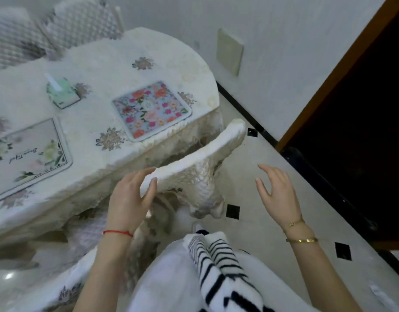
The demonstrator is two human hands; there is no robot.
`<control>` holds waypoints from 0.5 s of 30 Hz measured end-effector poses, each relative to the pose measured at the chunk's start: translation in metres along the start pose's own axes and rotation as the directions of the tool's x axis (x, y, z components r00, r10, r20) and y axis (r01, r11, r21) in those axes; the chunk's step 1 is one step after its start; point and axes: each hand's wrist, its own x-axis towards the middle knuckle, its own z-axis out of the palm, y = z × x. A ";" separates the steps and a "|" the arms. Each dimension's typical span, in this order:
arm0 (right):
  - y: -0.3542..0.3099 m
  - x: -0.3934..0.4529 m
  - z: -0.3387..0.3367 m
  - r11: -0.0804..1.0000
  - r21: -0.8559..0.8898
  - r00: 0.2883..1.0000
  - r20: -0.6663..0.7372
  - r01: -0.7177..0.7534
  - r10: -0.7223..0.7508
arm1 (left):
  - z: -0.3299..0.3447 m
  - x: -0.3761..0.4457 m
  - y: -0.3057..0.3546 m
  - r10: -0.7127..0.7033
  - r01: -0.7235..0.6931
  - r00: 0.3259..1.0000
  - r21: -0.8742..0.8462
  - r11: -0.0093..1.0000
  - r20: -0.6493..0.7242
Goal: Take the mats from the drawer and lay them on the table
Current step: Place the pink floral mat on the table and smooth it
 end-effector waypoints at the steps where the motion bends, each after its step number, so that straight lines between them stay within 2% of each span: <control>1: -0.004 0.018 0.003 1.000 0.010 1.000 0.005 0.009 -0.009 | -0.002 0.013 -0.002 -0.010 0.010 1.000 0.007 1.000 -0.007; 15: -0.028 0.199 0.035 0.968 0.120 0.968 0.097 0.220 -0.232 | 0.004 0.106 -0.021 -0.225 0.230 0.970 0.056 0.971 -0.095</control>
